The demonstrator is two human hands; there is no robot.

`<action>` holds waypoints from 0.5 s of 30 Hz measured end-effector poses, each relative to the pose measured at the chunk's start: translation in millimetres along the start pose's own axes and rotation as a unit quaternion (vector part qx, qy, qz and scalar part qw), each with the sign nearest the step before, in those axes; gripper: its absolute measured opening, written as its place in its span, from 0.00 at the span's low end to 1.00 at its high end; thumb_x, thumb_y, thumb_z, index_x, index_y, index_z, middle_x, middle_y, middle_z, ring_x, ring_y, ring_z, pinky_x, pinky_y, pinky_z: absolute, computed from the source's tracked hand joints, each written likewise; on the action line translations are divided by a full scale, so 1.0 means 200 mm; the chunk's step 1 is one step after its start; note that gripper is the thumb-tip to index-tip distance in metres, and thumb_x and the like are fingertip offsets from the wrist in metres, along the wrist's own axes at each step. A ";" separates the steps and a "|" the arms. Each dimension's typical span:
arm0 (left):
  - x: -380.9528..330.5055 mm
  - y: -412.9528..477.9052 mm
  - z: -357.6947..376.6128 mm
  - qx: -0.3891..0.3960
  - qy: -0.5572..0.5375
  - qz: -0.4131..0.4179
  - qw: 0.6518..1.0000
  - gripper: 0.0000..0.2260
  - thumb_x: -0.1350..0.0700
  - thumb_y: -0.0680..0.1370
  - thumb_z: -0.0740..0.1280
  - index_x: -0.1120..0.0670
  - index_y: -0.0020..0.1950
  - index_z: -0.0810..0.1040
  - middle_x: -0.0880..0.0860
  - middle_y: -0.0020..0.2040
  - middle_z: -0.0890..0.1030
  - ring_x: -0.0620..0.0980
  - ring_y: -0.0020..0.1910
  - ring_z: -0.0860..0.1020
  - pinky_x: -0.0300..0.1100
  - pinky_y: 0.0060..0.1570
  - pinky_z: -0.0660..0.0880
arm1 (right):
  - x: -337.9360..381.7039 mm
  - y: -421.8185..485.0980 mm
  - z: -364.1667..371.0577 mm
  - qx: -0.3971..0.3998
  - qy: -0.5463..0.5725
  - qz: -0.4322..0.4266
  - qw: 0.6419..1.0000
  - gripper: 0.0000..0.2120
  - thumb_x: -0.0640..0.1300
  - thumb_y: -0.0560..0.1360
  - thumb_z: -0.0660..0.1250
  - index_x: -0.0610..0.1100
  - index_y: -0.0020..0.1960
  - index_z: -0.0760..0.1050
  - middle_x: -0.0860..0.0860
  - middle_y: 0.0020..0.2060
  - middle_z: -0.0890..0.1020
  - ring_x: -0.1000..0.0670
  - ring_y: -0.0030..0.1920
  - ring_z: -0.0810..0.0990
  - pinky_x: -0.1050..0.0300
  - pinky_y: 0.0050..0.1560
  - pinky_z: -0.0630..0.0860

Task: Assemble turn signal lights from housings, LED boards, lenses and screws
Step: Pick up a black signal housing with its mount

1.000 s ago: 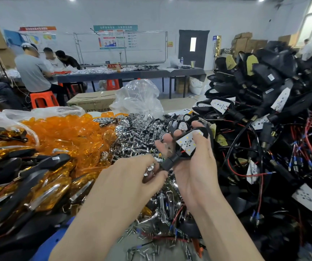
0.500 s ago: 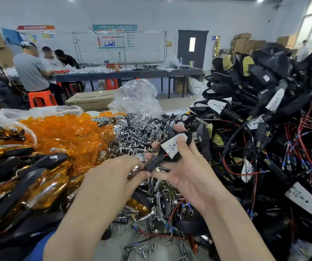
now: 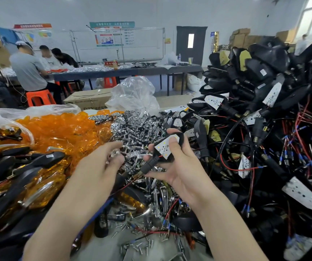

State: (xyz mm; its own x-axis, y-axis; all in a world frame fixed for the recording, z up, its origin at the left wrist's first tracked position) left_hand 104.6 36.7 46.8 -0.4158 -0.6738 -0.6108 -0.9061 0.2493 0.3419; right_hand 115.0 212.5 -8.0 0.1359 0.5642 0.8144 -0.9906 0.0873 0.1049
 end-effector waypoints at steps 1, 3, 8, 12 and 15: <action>0.02 0.00 -0.04 -0.020 -0.033 -0.006 0.999 0.13 0.46 0.81 0.64 0.36 0.65 0.76 0.33 0.55 0.78 0.36 0.51 0.76 0.32 0.48 0.68 | 0.00 0.00 0.00 -0.006 -0.003 -0.002 1.000 0.09 0.50 0.87 0.55 0.55 0.62 0.73 0.43 0.48 0.85 0.40 0.48 0.86 0.41 0.42 0.84; 0.03 0.00 -0.11 -0.085 -0.113 -0.012 0.990 0.08 0.45 0.78 0.69 0.36 0.56 0.81 0.32 0.46 0.82 0.32 0.46 0.78 0.33 0.46 0.70 | 0.01 0.00 -0.01 -0.021 -0.007 -0.007 1.000 0.09 0.50 0.87 0.55 0.54 0.63 0.72 0.44 0.47 0.85 0.40 0.47 0.87 0.42 0.39 0.84; 0.11 -0.02 -0.12 -0.140 -0.461 -0.089 0.872 0.09 0.46 0.78 0.66 0.45 0.50 0.84 0.48 0.46 0.84 0.46 0.50 0.82 0.49 0.47 0.82 | 0.01 -0.01 -0.02 -0.050 -0.017 -0.019 0.998 0.09 0.50 0.87 0.56 0.54 0.63 0.72 0.45 0.46 0.86 0.40 0.47 0.88 0.44 0.36 0.84; 0.19 0.00 -0.02 -0.094 -0.575 -0.202 0.787 0.10 0.53 0.81 0.65 0.56 0.58 0.77 0.54 0.46 0.78 0.51 0.44 0.77 0.47 0.42 0.81 | 0.02 -0.02 -0.03 -0.058 -0.027 -0.027 0.998 0.08 0.50 0.87 0.55 0.53 0.63 0.70 0.45 0.47 0.85 0.41 0.46 0.88 0.45 0.35 0.84; 0.19 0.00 0.06 -0.052 -0.566 -0.226 0.791 0.10 0.60 0.78 0.68 0.59 0.59 0.77 0.54 0.47 0.74 0.49 0.44 0.74 0.44 0.43 0.77 | 0.02 -0.01 -0.03 -0.063 -0.054 -0.036 0.996 0.08 0.49 0.88 0.54 0.53 0.64 0.69 0.42 0.53 0.82 0.42 0.46 0.88 0.46 0.35 0.84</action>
State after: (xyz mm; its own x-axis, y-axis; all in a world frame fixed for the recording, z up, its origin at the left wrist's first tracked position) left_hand 87.3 18.7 15.2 0.0927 0.3914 -0.9156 -0.9953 0.0634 -0.0737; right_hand 117.8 220.1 -8.1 0.1978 0.4620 0.8645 -0.9680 0.2309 0.0981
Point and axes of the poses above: each hand's wrist, its own y-axis towards the middle knuckle, its own z-axis out of the palm, x = y × z, the point moved 9 cm from there along y, towards the middle knuckle
